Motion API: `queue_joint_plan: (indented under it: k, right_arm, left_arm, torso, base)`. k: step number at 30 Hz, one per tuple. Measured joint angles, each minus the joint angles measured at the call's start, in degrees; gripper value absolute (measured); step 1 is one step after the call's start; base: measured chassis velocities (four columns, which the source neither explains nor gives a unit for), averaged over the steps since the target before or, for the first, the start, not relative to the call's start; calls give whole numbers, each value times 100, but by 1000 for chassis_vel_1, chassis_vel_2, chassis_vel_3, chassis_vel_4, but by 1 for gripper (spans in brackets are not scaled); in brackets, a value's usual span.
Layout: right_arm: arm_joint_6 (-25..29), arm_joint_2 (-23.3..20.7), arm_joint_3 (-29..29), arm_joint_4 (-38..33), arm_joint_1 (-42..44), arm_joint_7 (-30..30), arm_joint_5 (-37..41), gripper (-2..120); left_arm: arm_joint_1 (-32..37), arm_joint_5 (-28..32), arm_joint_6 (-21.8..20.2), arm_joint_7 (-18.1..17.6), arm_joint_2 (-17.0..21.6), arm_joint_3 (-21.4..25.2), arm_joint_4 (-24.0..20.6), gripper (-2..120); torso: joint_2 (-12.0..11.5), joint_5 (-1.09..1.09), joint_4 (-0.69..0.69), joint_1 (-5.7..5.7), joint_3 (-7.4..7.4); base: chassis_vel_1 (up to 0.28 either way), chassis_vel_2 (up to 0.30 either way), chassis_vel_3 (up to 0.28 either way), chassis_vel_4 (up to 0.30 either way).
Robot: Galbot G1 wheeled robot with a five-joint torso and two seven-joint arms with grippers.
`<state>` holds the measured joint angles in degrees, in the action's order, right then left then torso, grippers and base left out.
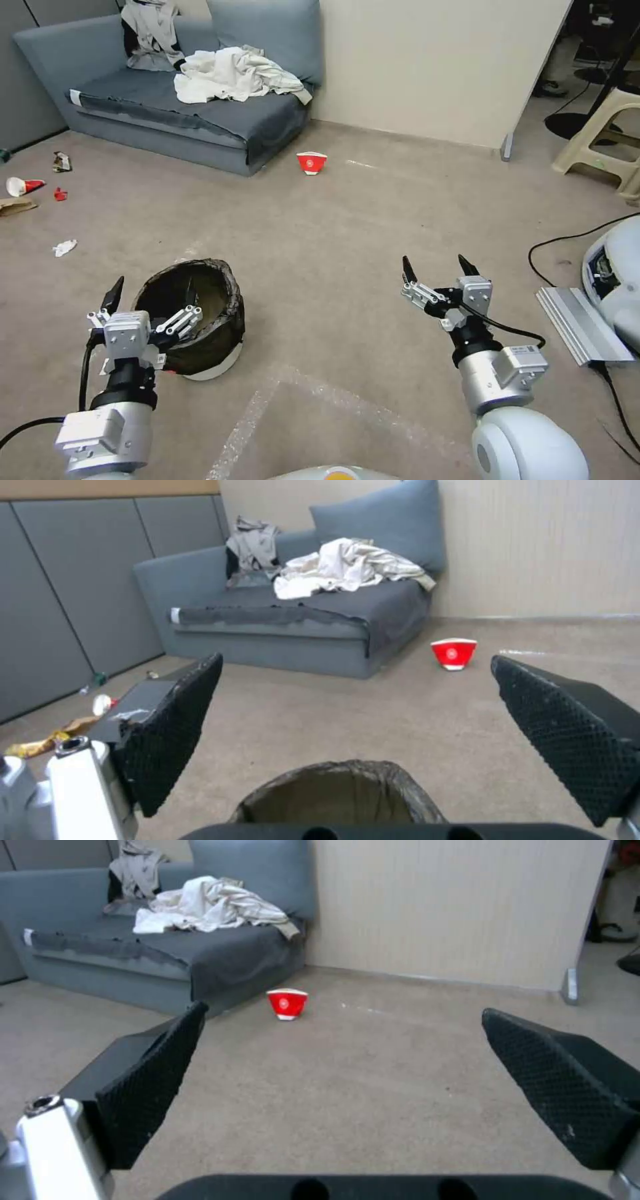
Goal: Pick up the trash can from the floor.
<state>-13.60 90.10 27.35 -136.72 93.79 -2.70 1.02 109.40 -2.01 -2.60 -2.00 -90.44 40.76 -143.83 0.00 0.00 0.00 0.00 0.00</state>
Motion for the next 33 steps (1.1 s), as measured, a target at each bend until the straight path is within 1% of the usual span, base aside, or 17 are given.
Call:
queue_joint_plan:
  k: [8, 15, 30, 33]
  right_arm:
    - [26, -7, 6, -8, 3, 2, 11, 100]
    - [39, -10, 14, -15, 4, 10, 15, 100]
    - [47, -6, 11, -17, -4, 23, 21, 100]
    - [49, -5, 11, -17, -4, 26, 22, 100]
  left_arm:
    - [15, 10, -12, 50, -29, -16, 28, 100]
    - [19, -10, 4, 69, -33, -18, 42, 100]
    - [7, -19, 49, 116, -40, -24, 52, 100]
    - [3, -23, 133, 116, -37, -23, 53, 100]
  torso:
    - [0, 0, 0, 1, 0]
    - [0, 0, 0, 0, 0]
    - [0, 0, 1, 0, 0]
    - [0, 1, 2, 1, 0]
  base:
    - [0, 0, 0, 0]
    - [48, 34, 40, 54]
    - [95, 96, 94, 98]
    - [92, 106, 98, 65]
